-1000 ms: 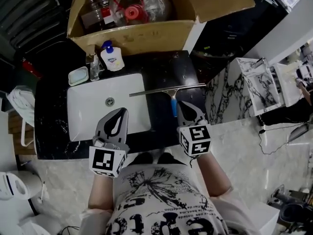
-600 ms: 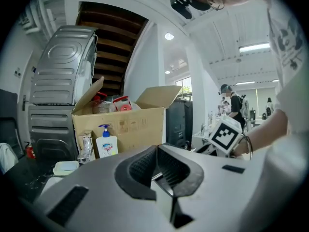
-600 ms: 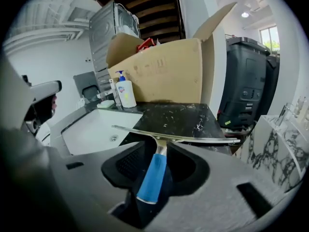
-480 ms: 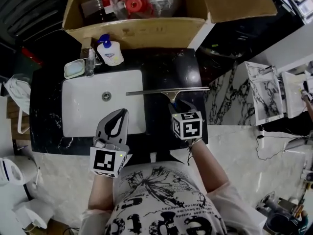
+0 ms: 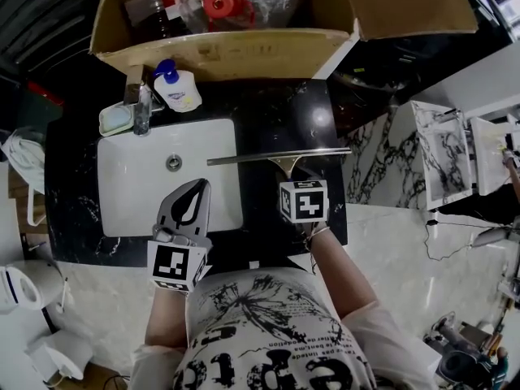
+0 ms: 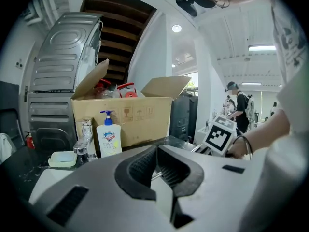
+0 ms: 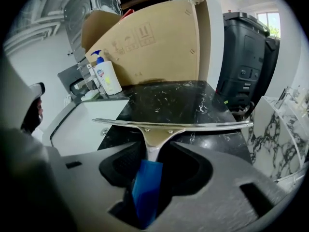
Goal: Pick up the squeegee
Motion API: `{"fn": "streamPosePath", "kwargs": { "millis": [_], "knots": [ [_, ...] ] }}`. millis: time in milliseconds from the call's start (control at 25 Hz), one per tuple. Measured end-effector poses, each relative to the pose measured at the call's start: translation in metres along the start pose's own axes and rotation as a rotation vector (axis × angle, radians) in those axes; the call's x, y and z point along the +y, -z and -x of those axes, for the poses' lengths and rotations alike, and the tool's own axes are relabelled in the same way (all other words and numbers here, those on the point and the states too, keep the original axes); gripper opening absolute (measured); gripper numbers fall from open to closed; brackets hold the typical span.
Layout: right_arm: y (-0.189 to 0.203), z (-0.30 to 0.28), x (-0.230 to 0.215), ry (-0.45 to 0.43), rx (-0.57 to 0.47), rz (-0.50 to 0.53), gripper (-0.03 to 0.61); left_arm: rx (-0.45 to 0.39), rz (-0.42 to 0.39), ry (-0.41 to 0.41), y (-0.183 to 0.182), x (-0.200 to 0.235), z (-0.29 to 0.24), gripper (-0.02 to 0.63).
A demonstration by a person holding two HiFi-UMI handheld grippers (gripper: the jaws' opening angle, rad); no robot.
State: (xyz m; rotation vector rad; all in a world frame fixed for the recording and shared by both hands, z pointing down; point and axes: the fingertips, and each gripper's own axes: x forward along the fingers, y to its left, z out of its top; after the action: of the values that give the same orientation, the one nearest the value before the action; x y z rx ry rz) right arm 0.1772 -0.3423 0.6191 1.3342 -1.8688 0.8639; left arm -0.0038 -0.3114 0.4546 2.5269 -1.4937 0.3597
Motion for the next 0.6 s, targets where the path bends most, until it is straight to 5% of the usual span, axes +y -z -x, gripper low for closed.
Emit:
{"fn": "streamPosePath", "kwargs": {
  "millis": [600],
  "knots": [
    [-0.001, -0.005, -0.006, 0.054, 0.021, 0.008, 0.134, -0.002, 0.000, -0.006, 0.001, 0.020, -0.002, 0.012]
  ]
}}
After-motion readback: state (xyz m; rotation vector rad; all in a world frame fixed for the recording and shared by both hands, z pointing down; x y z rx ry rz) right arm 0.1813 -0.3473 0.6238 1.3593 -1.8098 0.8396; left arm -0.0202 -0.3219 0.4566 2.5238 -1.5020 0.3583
